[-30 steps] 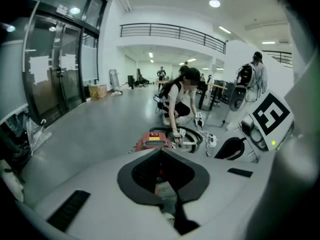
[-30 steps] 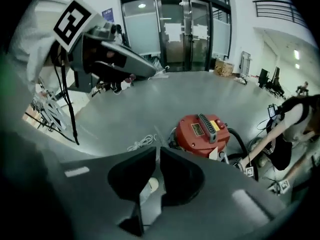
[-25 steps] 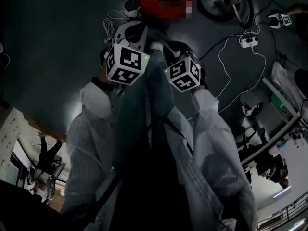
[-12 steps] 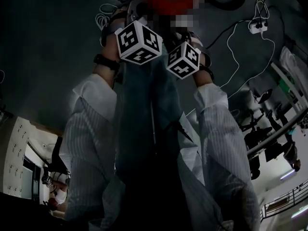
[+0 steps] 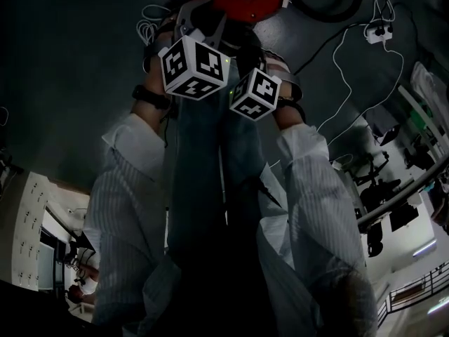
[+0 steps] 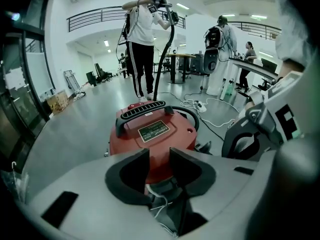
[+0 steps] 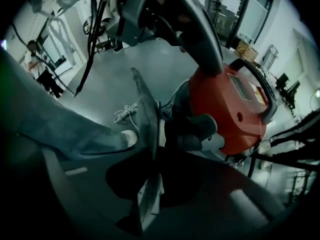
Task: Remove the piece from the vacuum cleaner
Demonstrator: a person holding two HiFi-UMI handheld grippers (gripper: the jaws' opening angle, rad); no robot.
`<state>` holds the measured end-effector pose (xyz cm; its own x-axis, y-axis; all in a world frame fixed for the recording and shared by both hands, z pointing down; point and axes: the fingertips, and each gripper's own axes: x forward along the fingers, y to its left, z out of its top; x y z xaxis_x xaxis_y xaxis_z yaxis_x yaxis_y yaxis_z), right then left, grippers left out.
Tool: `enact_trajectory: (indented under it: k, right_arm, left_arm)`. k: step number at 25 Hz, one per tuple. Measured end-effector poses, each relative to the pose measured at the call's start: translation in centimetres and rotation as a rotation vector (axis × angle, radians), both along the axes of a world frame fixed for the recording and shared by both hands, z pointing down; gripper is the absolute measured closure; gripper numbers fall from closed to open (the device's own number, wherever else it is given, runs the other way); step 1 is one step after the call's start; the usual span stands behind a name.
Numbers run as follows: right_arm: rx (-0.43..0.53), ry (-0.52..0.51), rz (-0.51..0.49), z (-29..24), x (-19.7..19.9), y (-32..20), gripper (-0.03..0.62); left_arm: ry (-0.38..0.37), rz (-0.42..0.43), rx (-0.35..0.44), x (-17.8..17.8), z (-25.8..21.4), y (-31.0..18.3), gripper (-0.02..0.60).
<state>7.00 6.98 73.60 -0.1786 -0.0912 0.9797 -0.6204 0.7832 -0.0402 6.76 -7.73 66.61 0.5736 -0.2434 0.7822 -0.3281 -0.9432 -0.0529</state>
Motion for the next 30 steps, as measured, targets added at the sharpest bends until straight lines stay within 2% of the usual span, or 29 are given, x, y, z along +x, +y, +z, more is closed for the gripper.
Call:
enact_trajectory:
  k: [2,5,12,16,30]
  right_arm:
    - [-0.020,-0.038,0.034,-0.1,0.0,0.1,0.562]
    - [-0.012,-0.077,0.006,-0.4,-0.6,0.5,0.565]
    - [0.016,-0.082,-0.034,-0.7,-1.5,1.5,0.556]
    - [0.018,-0.081,-0.044,-0.7,-1.4,1.6,0.554]
    - [0.001,-0.085,-0.068,-0.9,-2.1,2.2,0.551]
  left_arm:
    - [0.014,-0.020,0.007,0.1,0.1,0.1,0.465]
    - [0.018,-0.043,0.010,-0.2,0.1,0.0,0.480]
    - [-0.001,-0.010,0.057,0.1,0.0,0.7,0.538]
    - [0.001,-0.017,0.034,0.2,0.0,0.6,0.537]
    - [-0.006,0.002,0.042,0.2,-0.1,0.7,0.537]
